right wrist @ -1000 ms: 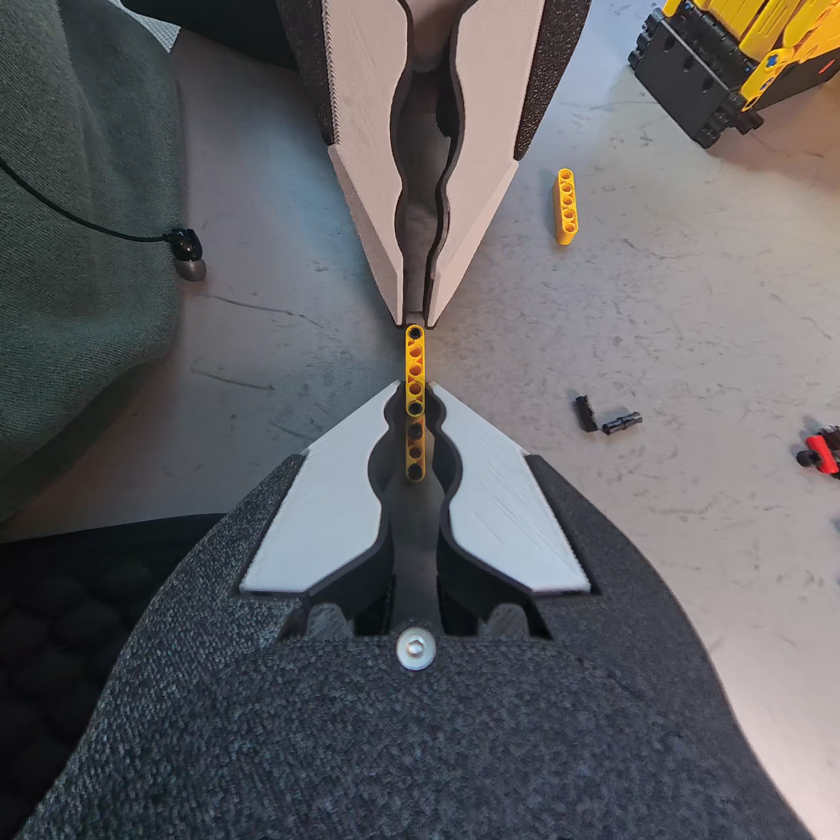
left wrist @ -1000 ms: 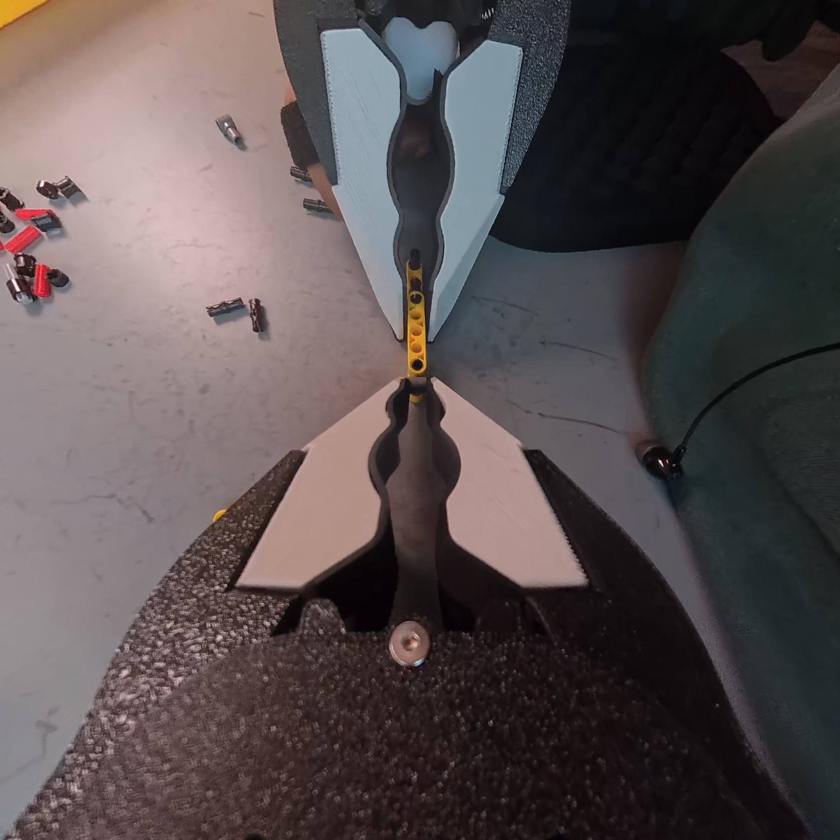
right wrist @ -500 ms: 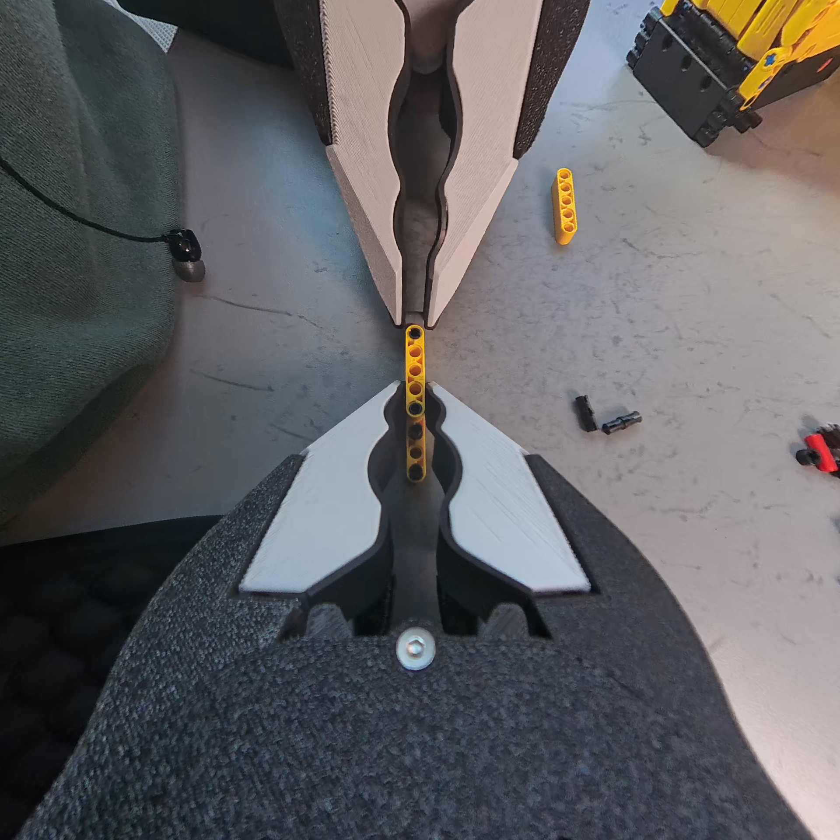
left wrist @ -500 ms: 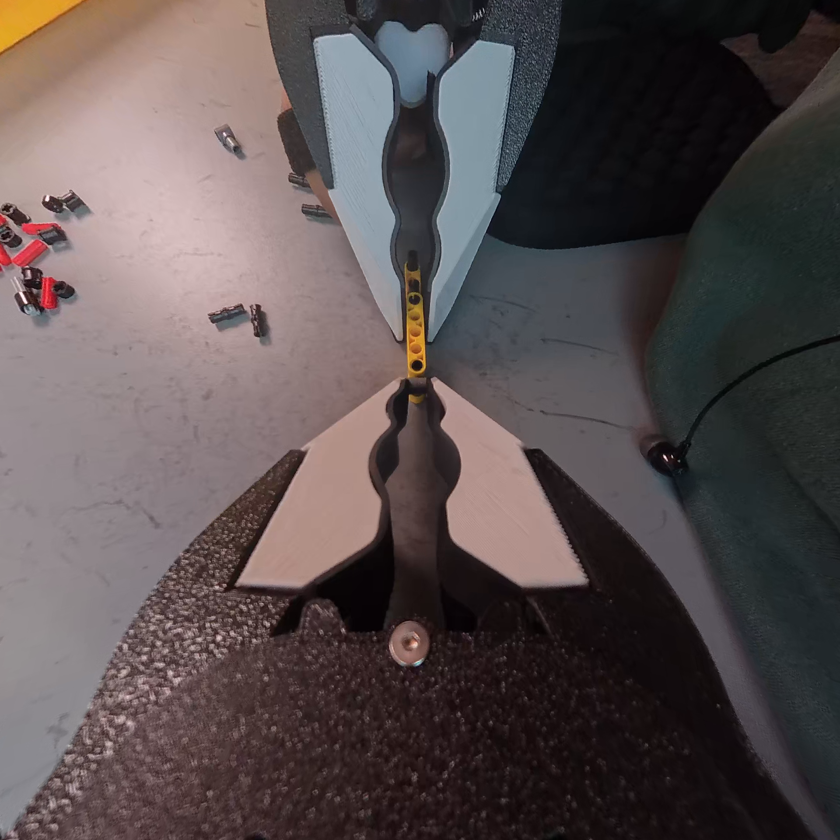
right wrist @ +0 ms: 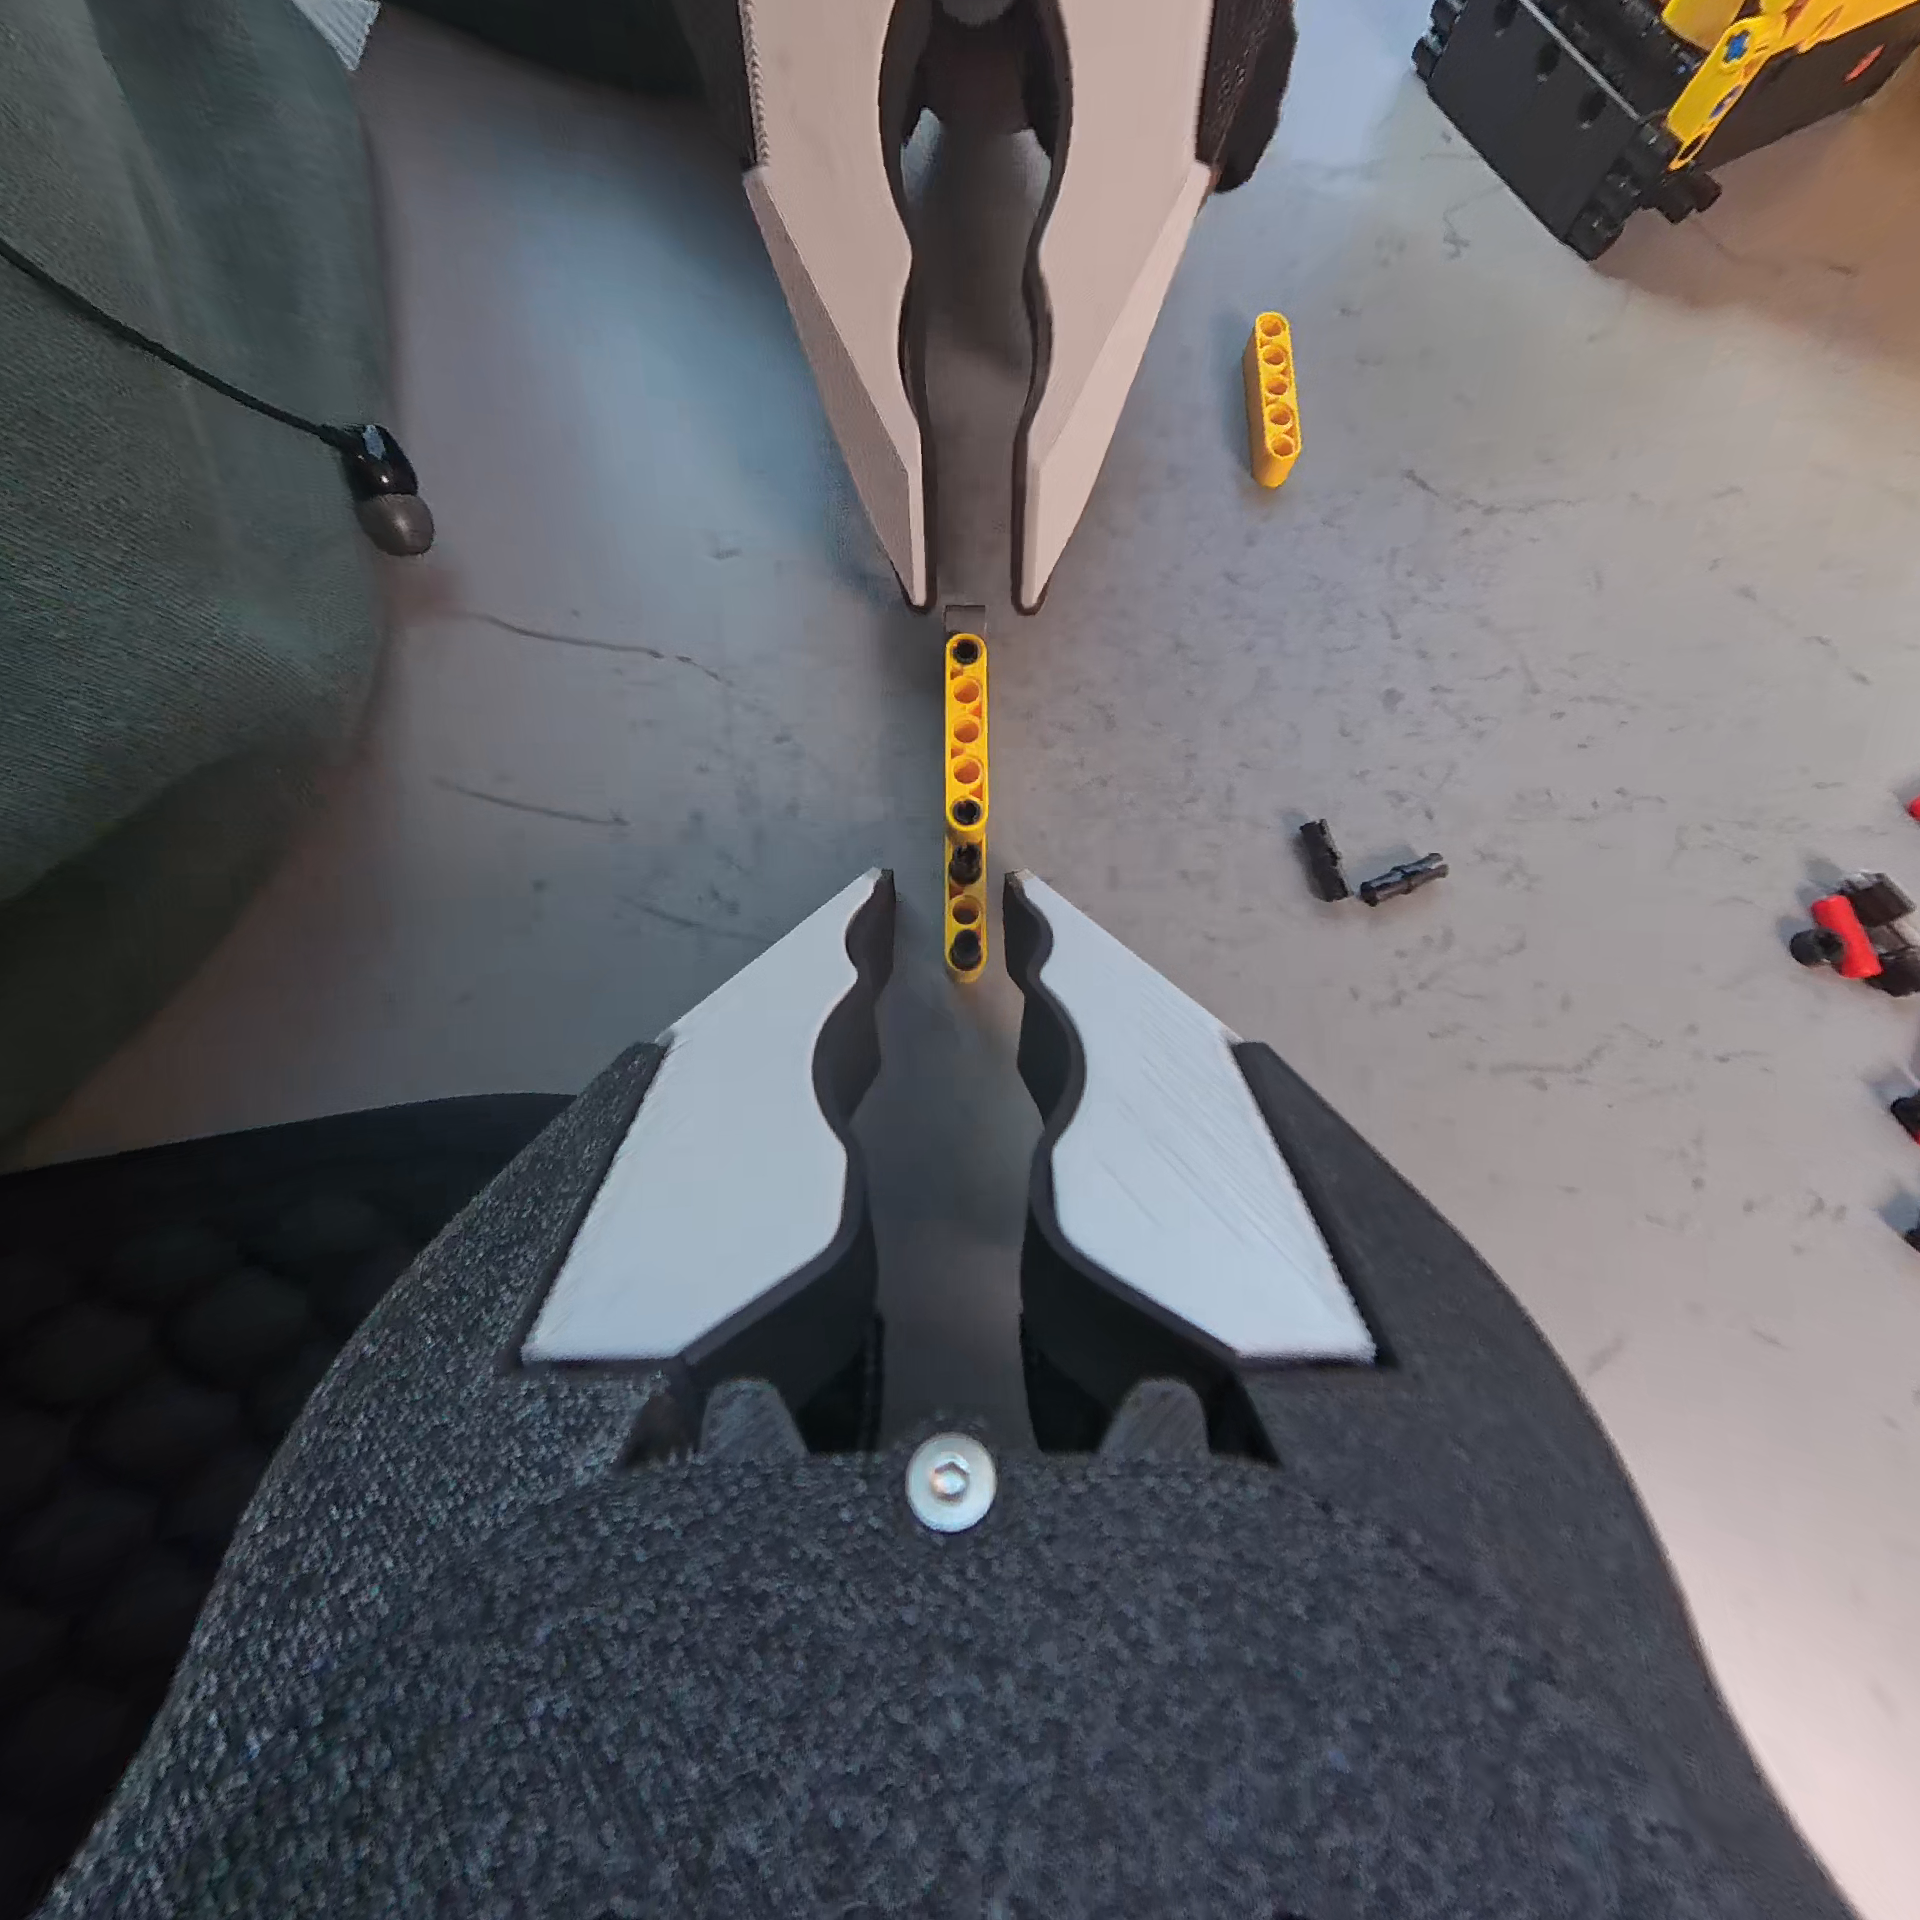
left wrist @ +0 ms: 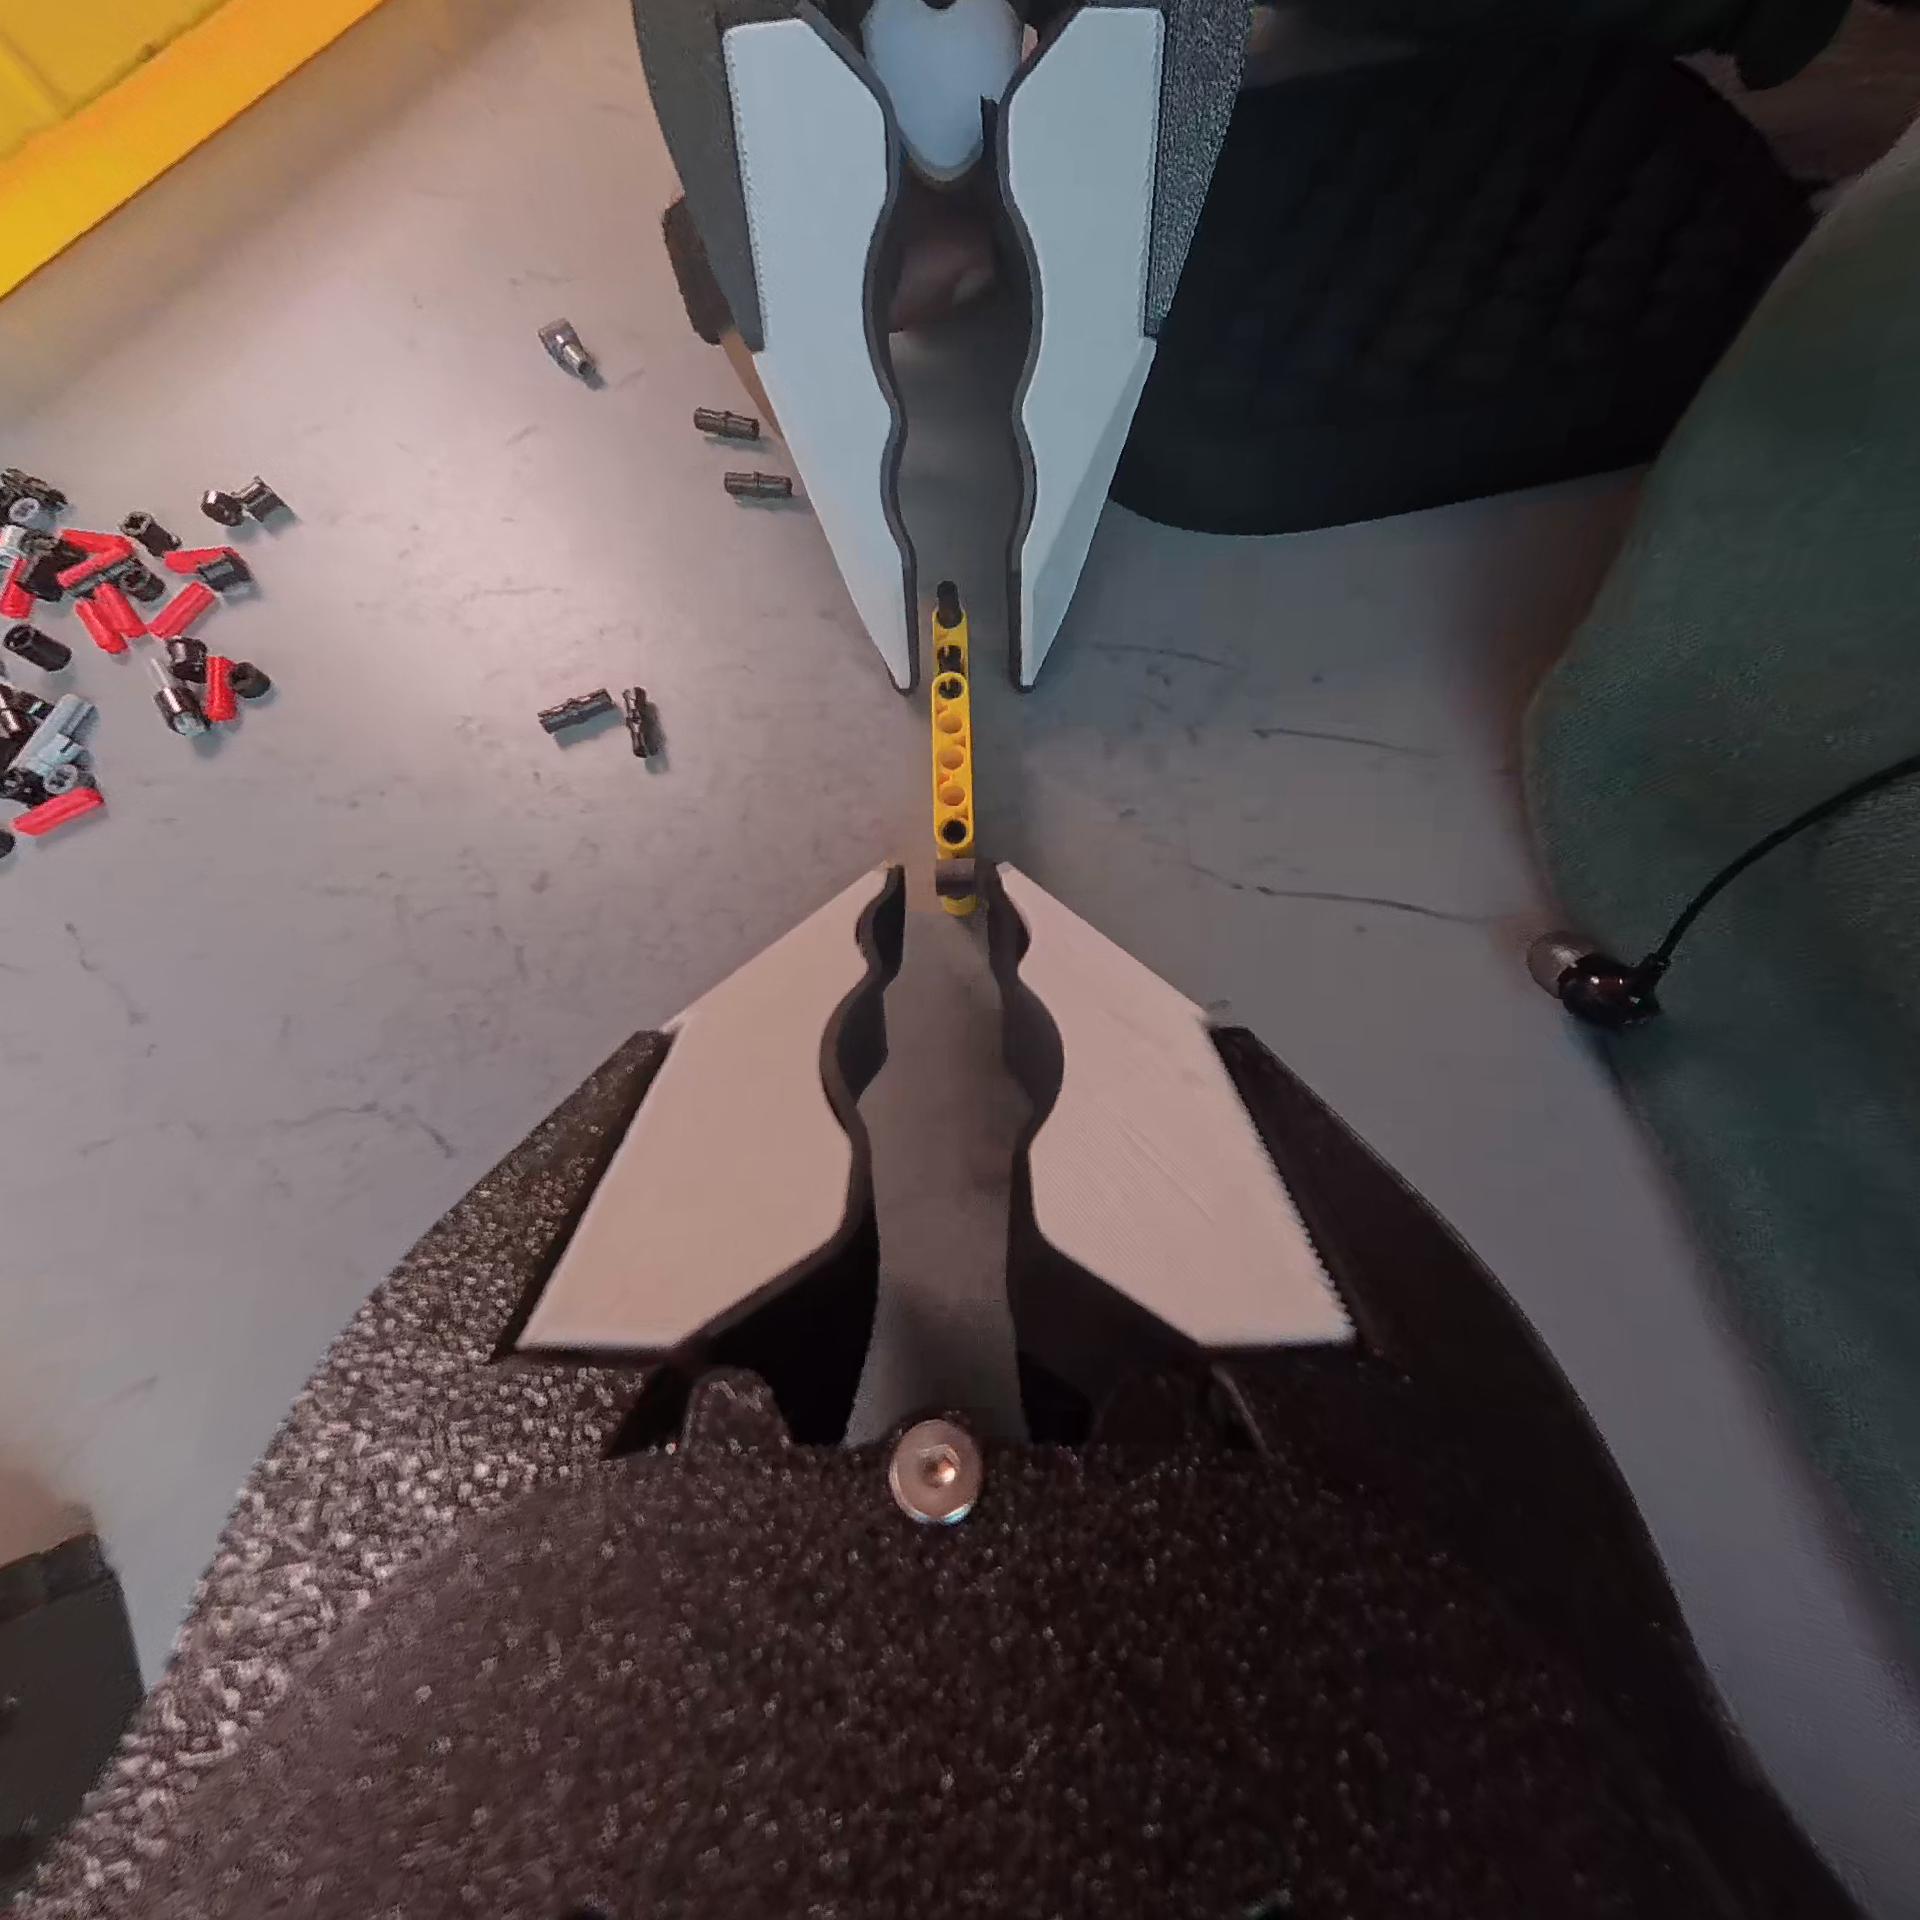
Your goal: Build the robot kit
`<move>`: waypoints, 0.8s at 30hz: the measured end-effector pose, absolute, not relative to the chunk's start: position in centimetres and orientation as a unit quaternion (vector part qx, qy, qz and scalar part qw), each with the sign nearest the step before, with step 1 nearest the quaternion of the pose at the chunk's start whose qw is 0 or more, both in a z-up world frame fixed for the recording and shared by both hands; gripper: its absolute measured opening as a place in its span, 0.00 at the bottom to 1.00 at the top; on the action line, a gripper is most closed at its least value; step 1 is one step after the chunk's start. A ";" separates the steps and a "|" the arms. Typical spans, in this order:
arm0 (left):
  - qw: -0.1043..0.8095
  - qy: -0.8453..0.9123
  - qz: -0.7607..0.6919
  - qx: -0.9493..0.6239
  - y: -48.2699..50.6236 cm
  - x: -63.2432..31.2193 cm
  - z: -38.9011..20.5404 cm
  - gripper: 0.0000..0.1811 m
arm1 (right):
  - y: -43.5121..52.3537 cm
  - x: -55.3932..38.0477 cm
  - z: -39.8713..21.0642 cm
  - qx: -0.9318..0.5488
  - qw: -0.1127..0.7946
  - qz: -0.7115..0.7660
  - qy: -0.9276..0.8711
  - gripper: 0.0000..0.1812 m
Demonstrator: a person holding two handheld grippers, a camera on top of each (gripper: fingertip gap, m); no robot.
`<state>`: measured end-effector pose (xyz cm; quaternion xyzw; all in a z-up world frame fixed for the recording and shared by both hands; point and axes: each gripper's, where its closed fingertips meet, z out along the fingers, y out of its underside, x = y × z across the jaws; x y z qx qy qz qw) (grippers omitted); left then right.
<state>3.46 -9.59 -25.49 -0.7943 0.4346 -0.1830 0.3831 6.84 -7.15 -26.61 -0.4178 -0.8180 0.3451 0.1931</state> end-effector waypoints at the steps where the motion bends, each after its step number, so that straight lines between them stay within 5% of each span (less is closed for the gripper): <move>1: 0.385 0.433 -0.186 -0.794 -9.6 3.3 -25.3 0.10 | -7.2 6.8 -26.6 -0.419 0.192 0.345 -0.818 0.11; 9: 0.391 0.411 -0.189 -0.802 -9.5 1.5 -24.8 0.13 | -7.4 5.6 -26.6 -0.431 0.217 0.329 -0.812 0.04; 19: 0.380 0.348 -0.233 -0.825 -8.6 1.1 -25.1 0.17 | -5.9 3.3 -25.9 -0.240 0.458 0.130 -0.846 0.04; 24: 0.361 0.381 -0.177 -0.833 -8.7 1.2 -26.6 0.14 | -7.0 3.7 -25.3 -0.280 0.417 0.207 -0.839 0.15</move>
